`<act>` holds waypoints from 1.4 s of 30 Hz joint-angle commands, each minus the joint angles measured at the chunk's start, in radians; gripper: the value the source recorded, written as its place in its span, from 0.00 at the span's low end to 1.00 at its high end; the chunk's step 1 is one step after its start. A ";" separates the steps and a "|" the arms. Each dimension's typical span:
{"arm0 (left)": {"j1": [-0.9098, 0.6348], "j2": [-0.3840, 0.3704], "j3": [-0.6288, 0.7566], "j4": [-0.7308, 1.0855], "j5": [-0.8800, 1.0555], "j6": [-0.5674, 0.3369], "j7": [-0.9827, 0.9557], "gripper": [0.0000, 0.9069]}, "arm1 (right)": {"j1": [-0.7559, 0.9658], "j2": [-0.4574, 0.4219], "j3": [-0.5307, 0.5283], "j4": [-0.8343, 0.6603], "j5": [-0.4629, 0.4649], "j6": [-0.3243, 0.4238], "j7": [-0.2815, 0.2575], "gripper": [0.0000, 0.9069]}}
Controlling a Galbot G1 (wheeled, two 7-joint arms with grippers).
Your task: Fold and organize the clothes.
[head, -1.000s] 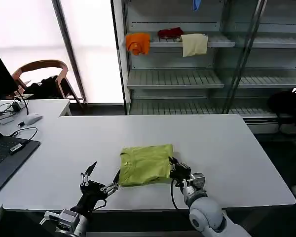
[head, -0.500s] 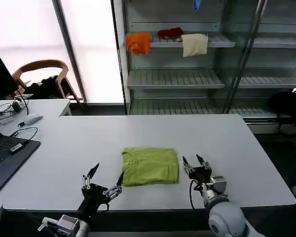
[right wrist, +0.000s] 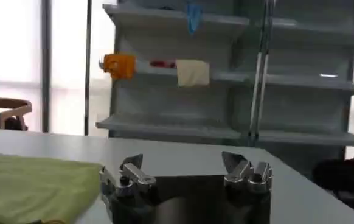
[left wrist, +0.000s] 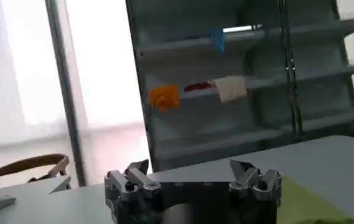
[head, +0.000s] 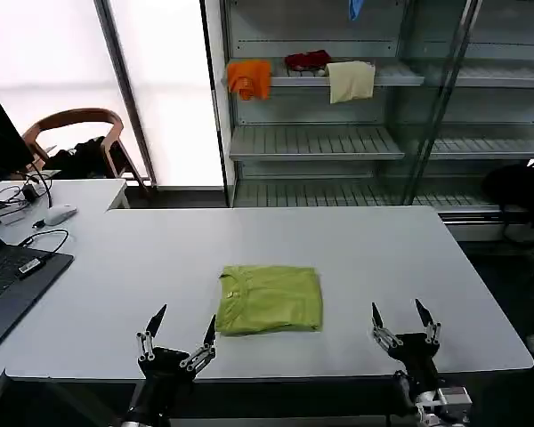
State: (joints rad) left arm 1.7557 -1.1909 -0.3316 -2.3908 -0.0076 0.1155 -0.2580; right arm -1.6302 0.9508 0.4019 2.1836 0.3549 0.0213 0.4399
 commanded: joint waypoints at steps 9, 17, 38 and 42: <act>0.137 -0.021 -0.037 0.103 -0.020 -0.293 -0.062 1.00 | -0.358 -0.026 0.086 0.011 -0.119 0.450 0.017 1.00; 0.146 -0.025 -0.036 0.095 -0.024 -0.286 -0.056 1.00 | -0.339 -0.019 0.073 0.001 -0.128 0.449 0.022 1.00; 0.121 -0.003 -0.129 0.081 -0.199 -0.217 0.015 1.00 | -0.343 -0.028 0.068 -0.010 -0.120 0.461 0.021 1.00; 0.109 0.002 -0.162 0.101 -0.240 -0.225 0.027 1.00 | -0.335 -0.027 0.066 -0.012 -0.115 0.459 0.019 1.00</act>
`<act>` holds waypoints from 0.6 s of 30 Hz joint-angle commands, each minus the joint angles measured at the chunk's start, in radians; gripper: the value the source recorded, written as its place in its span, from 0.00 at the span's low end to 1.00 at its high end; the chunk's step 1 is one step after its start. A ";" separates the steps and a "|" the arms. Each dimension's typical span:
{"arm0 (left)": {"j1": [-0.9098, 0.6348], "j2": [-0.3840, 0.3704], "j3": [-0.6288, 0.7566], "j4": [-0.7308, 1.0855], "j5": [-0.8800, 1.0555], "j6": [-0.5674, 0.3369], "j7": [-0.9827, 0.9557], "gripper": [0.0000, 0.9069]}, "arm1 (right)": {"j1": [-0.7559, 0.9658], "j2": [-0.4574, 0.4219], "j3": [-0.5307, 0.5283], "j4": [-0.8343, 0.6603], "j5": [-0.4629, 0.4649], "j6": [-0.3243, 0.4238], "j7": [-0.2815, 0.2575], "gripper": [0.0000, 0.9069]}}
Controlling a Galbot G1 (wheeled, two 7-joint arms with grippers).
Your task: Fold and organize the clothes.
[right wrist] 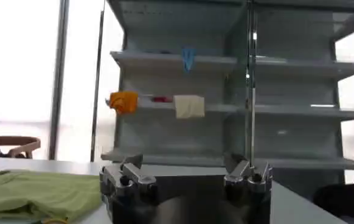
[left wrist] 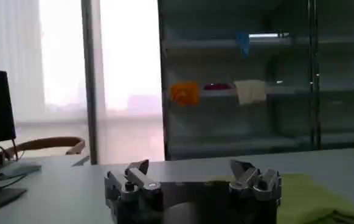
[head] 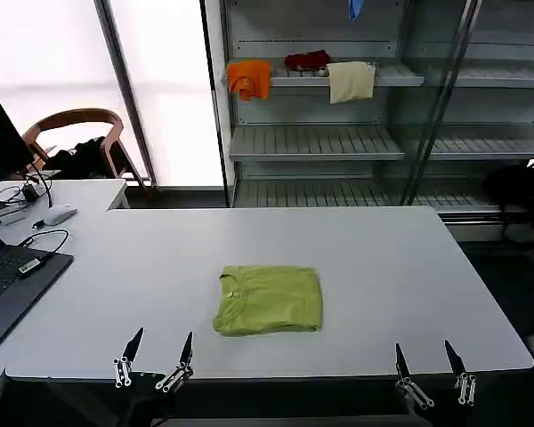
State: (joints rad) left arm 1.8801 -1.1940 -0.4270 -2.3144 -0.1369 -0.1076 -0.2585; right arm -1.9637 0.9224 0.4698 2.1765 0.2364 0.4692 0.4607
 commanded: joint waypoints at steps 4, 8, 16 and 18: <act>-0.021 0.014 -0.088 0.042 -0.127 -0.011 0.033 1.00 | 0.003 0.003 -0.003 -0.002 0.005 0.005 -0.005 1.00; -0.022 0.017 -0.096 0.044 -0.130 -0.016 0.035 1.00 | 0.007 0.000 0.001 -0.002 0.012 -0.005 -0.010 1.00; -0.026 0.016 -0.096 0.045 -0.131 -0.016 0.037 1.00 | 0.015 0.000 -0.001 -0.007 0.017 -0.007 -0.021 1.00; -0.026 0.015 -0.094 0.045 -0.130 -0.015 0.038 1.00 | 0.017 0.000 -0.001 -0.010 0.017 -0.008 -0.021 1.00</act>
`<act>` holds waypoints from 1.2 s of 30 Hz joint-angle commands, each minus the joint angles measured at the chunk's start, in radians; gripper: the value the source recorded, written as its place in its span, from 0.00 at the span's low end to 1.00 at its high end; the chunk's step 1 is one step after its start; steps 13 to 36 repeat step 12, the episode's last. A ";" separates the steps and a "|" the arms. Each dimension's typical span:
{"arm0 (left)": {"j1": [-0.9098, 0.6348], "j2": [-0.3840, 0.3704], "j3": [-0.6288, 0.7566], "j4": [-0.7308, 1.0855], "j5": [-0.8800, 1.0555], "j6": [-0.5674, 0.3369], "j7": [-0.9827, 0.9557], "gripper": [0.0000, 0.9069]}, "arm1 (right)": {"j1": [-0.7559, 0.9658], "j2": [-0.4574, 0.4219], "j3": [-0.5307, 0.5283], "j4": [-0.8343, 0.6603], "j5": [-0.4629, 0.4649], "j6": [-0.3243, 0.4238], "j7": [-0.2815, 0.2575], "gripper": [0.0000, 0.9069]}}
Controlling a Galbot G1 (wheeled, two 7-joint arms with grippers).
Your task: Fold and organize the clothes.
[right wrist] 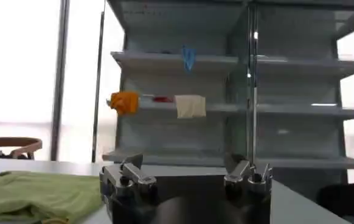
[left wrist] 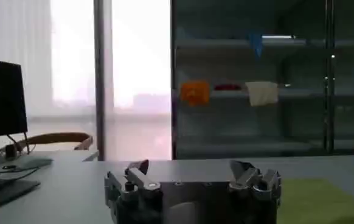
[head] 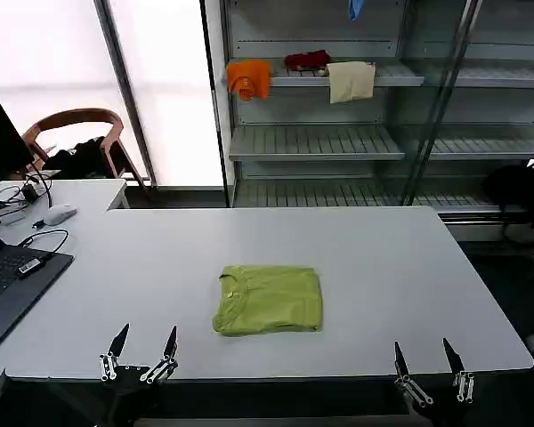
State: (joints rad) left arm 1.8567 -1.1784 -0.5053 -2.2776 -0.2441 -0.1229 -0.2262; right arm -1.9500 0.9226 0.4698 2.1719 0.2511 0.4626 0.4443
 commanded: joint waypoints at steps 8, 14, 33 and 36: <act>-0.003 -0.005 -0.010 0.012 -0.016 -0.001 0.006 1.00 | 0.003 -0.005 0.001 -0.004 0.003 -0.006 -0.011 1.00; -0.002 -0.007 -0.008 0.012 -0.013 -0.002 0.006 1.00 | 0.003 -0.008 0.003 -0.003 0.005 -0.006 -0.015 1.00; -0.002 -0.007 -0.008 0.012 -0.013 -0.002 0.006 1.00 | 0.003 -0.008 0.003 -0.003 0.005 -0.006 -0.015 1.00; -0.002 -0.007 -0.008 0.012 -0.013 -0.002 0.006 1.00 | 0.003 -0.008 0.003 -0.003 0.005 -0.006 -0.015 1.00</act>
